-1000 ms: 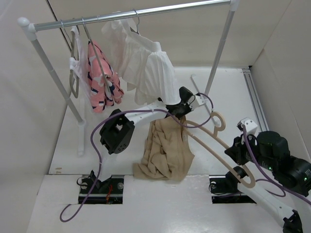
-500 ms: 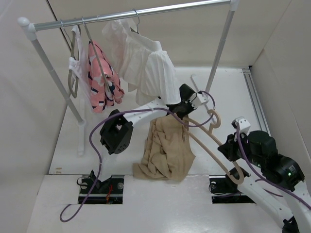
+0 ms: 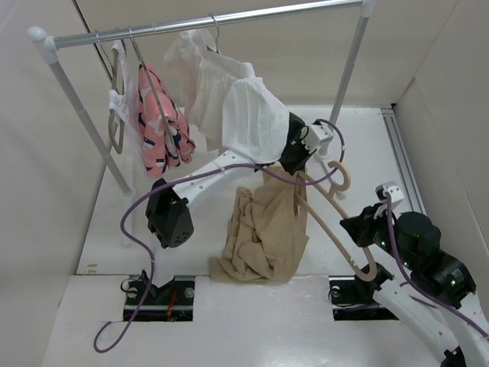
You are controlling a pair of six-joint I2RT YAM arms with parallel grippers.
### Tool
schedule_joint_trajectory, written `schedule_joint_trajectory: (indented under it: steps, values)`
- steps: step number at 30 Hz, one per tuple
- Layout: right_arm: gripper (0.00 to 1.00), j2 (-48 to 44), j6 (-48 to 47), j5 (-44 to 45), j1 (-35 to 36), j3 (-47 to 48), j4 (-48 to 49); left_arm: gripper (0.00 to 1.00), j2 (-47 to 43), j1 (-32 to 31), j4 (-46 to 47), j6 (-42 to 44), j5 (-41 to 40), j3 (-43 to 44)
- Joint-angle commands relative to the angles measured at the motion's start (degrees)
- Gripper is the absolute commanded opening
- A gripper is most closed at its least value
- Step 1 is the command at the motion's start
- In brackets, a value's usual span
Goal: Place the t-shirt on the hanger
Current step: Place tshirt on hanger
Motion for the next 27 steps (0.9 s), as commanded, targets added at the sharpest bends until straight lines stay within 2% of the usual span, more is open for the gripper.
schedule_joint_trajectory:
  steps: [1, 5, 8, 10, 12, 15, 16, 21, 24, 27]
  values:
    - [0.0, 0.91, 1.89, 6.08, 0.4, 0.27, 16.13, 0.0, -7.97, -0.24, -0.55, -2.44, 2.5, 3.31]
    - [0.0, 7.23, 1.36, 8.1, 0.4, 1.48, 18.89, 0.0, -10.78, -0.76, -0.02, -2.44, 1.28, 3.32]
    - [0.0, 12.16, 2.85, 14.77, 0.4, 6.76, 13.19, 0.0, -12.55, -0.76, 1.03, -3.67, -1.8, 3.32]
    - [0.0, 12.78, 3.82, 19.61, 0.4, 9.31, 9.16, 0.0, -14.22, -0.76, 1.92, -3.67, -5.05, 2.61]
    - [0.0, 12.18, 4.35, 21.81, 0.4, 10.9, 9.13, 0.0, -15.79, -0.76, 3.58, -3.15, -5.67, 1.21]
    - [0.0, 9.97, -0.72, 20.25, 0.4, 8.99, 17.37, 0.0, -17.47, -0.76, 4.11, -2.36, -1.3, -1.51]
    - [0.0, 9.97, -2.06, 17.11, 0.4, 8.01, 20.18, 0.0, -18.0, -1.29, 4.72, -2.36, 2.99, -2.13]
    - [0.0, 12.96, -7.61, 5.75, 0.4, 2.22, 35.55, 0.0, -20.11, -3.23, 5.78, -1.21, 11.81, -3.97]
    - [0.0, 10.51, -8.39, 4.24, 0.4, -2.7, 42.16, 0.0, -21.42, -3.23, 5.78, -0.08, 14.98, -3.45]
    - [0.0, 9.28, -11.02, 4.95, 0.4, -3.95, 43.5, 0.0, -23.88, -3.23, 5.17, 2.99, 18.05, -3.45]
